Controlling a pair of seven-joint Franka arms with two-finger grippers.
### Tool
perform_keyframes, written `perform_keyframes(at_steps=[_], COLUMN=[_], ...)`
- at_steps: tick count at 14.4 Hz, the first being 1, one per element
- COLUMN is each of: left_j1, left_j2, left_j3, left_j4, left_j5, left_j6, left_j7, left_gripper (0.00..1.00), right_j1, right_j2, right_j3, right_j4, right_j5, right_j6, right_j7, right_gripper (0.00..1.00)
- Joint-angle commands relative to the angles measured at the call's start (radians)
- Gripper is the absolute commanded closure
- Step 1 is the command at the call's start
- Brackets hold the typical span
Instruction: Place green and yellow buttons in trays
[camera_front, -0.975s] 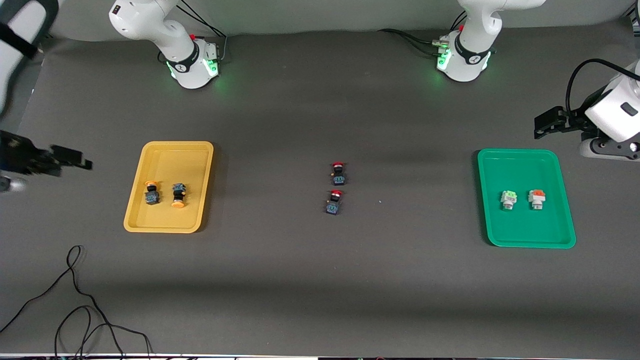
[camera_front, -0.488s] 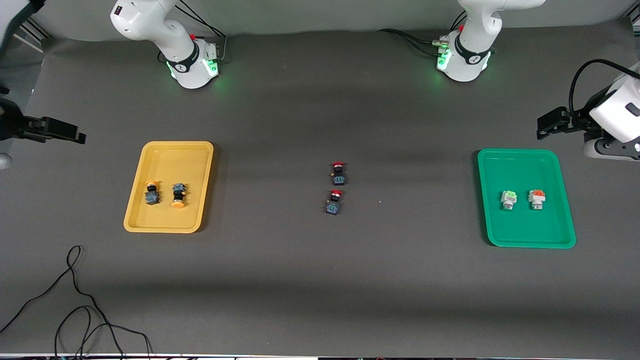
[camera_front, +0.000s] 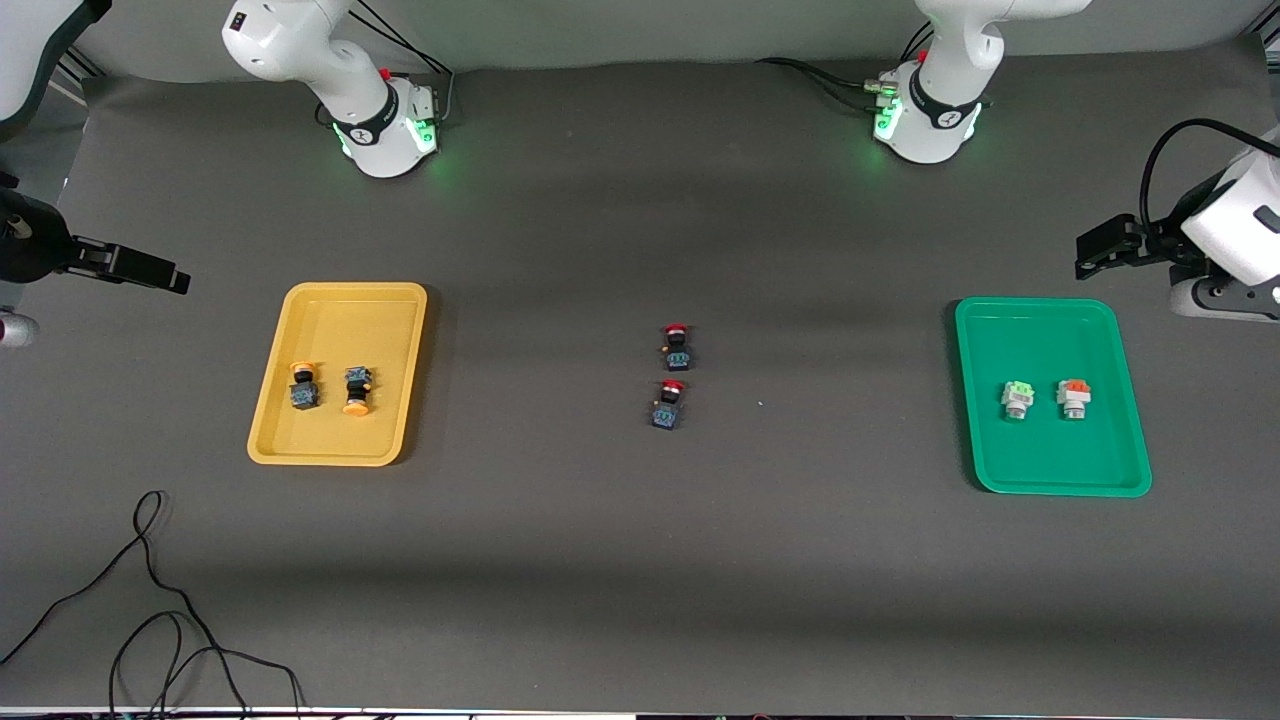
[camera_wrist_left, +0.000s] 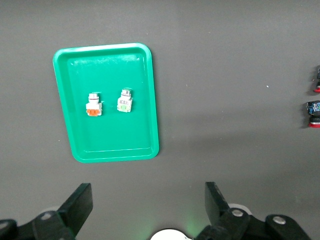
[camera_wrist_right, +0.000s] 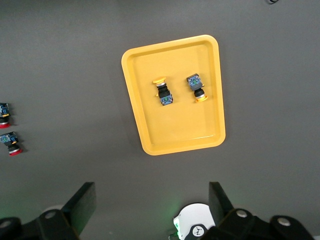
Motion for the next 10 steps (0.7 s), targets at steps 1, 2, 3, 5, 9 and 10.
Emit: perform_keyframes(at_steps=[1,2,3,5,9,10], left_j1=[0.003,0.003,0.001,0.001,-0.005,-0.005], left_j2=[-0.018,-0.018,-0.017,-0.015,-0.015,-0.015], left_j3=[0.000,-0.001,-0.001,-0.001,-0.001,-0.001], left_j4=[-0.022,-0.022,-0.022,-0.022,-0.022,-0.023], left_j5=[-0.004,-0.004,-0.003,-0.001,0.004,0.004], left_j6=[0.011,0.005,0.003,0.002,-0.002,-0.003], left_j7=[0.005,0.005,0.005,0.007,0.007,0.007], left_gripper=[0.00,0.00,0.00,0.00,0.00,0.00], right_j1=[-0.034,-0.096,-0.154,-0.273,-0.582,-0.642], right_j2=[-0.003,-0.006,-0.023,-0.057,-0.228,-0.256], right_j3=[0.029,0.084,0.150,0.282,0.754,0.844], right_j4=[0.017,0.022,0.058,0.108,0.115,0.105], right_j5=[0.004,0.003,-0.002,-0.055,-0.284,-0.331], right_j6=[-0.014,-0.016,-0.019,-0.020,-0.007,0.004], right_j7=[0.024,0.025,0.027,0.032,0.065,0.074], right_gripper=[0.00,0.00,0.00,0.00,0.00,0.00])
